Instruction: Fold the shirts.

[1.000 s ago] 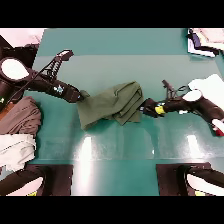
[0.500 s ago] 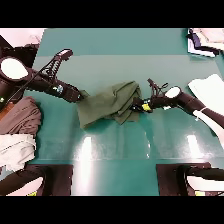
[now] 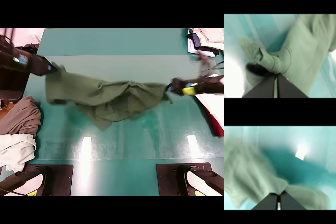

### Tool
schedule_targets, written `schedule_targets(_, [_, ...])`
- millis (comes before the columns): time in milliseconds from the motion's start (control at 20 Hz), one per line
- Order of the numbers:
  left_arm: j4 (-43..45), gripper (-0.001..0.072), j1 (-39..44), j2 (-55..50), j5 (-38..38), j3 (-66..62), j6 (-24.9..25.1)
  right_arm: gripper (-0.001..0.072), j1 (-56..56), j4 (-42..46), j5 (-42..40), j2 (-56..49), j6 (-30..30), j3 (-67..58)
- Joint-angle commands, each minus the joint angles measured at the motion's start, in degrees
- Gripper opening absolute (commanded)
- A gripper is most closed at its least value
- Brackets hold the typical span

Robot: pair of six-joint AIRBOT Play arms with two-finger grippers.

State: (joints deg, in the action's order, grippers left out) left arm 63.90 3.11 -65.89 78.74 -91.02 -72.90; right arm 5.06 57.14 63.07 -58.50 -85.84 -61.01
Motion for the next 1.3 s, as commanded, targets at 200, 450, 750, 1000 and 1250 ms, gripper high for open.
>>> schedule_targets(200, [-6.27, 0.0027, -1.55, 0.35, 10.36, -23.78, -3.58, 0.0013, 7.06, 3.02, 8.48, 13.75, -0.42, -18.99])
schedule_targets(450, [-7.76, 0.0027, -1.55, 9.73, 8.85, -28.50, -3.78, 0.0013, 7.06, 3.43, 15.21, 15.93, -0.57, -32.63])
schedule_targets(750, [-7.74, 0.0026, -1.55, 12.74, 10.58, -21.18, -3.61, 0.0013, 6.99, 6.99, 29.22, 5.05, -5.75, -46.80])
schedule_targets(1000, [-7.78, 0.0027, -1.55, 10.99, 9.16, 10.10, -2.21, 0.0014, 0.09, 10.93, 40.02, -10.84, -7.17, -47.41])
schedule_targets(1250, [-7.34, 0.0028, -1.57, 4.13, -5.90, 32.41, 1.33, 0.0015, -6.25, 14.91, 34.27, -28.04, -7.13, -47.43])
